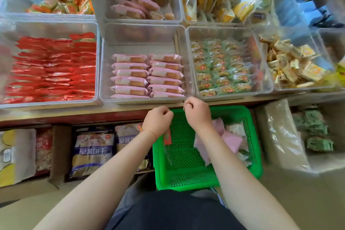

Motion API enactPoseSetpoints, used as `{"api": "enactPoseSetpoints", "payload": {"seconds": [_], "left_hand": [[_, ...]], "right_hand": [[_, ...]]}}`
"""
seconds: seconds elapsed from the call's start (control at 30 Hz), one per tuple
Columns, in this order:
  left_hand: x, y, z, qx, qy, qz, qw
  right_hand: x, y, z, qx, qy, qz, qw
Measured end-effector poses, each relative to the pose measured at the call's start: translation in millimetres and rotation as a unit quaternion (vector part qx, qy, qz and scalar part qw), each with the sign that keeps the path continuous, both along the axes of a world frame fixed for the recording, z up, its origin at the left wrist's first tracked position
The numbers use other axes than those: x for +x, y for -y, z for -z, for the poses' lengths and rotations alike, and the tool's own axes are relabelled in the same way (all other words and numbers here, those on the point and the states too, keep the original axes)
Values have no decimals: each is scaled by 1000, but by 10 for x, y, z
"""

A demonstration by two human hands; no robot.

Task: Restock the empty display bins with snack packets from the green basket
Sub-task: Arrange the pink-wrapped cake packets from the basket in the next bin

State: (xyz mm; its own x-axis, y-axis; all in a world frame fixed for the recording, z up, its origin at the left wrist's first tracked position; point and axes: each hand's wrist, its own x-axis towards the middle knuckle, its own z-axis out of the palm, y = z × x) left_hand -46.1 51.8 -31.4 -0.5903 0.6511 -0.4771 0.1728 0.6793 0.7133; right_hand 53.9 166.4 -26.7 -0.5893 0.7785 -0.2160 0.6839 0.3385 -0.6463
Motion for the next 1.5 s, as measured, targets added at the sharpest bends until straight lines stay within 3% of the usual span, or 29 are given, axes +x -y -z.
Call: {"api": "enactPoseSetpoints", "payload": {"seconds": [0.2, 0.33, 0.43, 0.67, 0.77, 0.83, 0.87, 0.9, 0.97, 1.0, 1.13, 1.2, 1.27, 1.37, 1.5], "left_hand": [[505, -112, 535, -79, 137, 5, 987], [862, -239, 769, -119, 158, -17, 980], [1166, -342, 881, -140, 180, -29, 973], [1658, -587, 923, -132, 228, -76, 962], [1776, -620, 938, -141, 230, -90, 959], [1817, -648, 920, -134, 235, -111, 956], [1826, -669, 896, -119, 242, -125, 955], [1830, -691, 854, -96, 244, -137, 955], [1800, -732, 726, -43, 225, -158, 961], [1764, -747, 671, -17, 201, -172, 964], [1571, -758, 480, 37, 113, -154, 981], [1515, -784, 398, 25, 138, -65, 988], [1492, -813, 371, -38, 146, 37, 988], [1433, -800, 415, -173, 30, 181, 968], [1495, -745, 524, -169, 138, 220, 951]], "right_hand": [[853, -275, 831, -19, 249, -69, 966], [1409, -465, 1065, -46, 435, -113, 892], [1753, -566, 1169, -103, 486, -161, 853], [2062, -712, 1463, -126, 425, -232, 866], [2023, -872, 1197, -177, 322, -197, 909], [2013, -1005, 920, -271, 206, -141, 930], [2026, -1061, 792, -361, 133, -90, 919], [2049, -1111, 690, -463, 60, -36, 884], [2105, -1214, 585, -623, -40, 42, 780], [2122, -1259, 547, -654, -58, 63, 752], [2058, -1261, 514, -684, -79, 81, 721], [1966, -1188, 495, -665, -74, 64, 740], [1919, -1130, 611, -625, -45, 48, 778], [1943, -1129, 1022, -605, -2, 36, 796], [1866, -976, 751, -599, 33, 9, 800]]}}
